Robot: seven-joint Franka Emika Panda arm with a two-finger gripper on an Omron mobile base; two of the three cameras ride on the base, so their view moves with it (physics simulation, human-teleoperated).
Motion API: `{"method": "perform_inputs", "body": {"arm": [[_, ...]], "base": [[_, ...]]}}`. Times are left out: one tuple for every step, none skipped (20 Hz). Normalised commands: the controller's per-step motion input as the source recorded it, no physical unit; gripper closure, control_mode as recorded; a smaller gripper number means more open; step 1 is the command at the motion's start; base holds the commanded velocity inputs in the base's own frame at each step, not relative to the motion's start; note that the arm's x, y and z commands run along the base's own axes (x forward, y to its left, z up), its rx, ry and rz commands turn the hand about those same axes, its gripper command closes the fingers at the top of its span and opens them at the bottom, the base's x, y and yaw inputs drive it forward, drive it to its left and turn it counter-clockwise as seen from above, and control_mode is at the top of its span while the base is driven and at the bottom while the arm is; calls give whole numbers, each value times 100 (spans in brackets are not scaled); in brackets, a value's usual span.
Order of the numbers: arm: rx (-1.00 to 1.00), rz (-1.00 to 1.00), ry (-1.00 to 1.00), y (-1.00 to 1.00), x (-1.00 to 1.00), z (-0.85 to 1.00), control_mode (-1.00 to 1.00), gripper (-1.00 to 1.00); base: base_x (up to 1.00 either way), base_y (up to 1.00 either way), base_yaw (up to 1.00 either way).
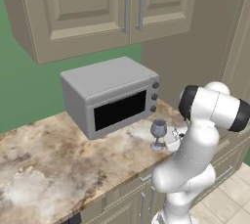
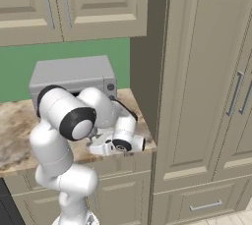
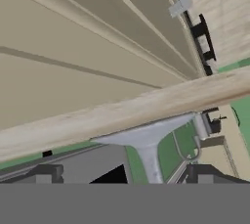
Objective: Retrieve the wine glasses from the counter and place one next to each plate.
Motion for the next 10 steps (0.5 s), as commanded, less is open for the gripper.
{"method": "perform_inputs", "body": {"arm": [[0,0,0,26,0,0,-100,-100],[0,0,0,28,0,0,-100,-100],[0,0,0,26,0,0,-100,-100],[0,0,0,25,0,0,-100,-100],[0,0,0,25,0,0,-100,-100],[0,0,0,23,0,0,-100,-100],[0,0,0,18,0,0,-100,-100],[0,0,0,6,0,0,-100,-100],[0,0,0,0,0,0,-100,100],[0,1,-3,0,0,0,-100,100]], "base": [[0,0,0],[0,0,0],[0,0,0],[0,0,0],[0,0,0],[0,0,0],[0,0,0],[0,0,0],[0,0,0],[0,0,0]]}}
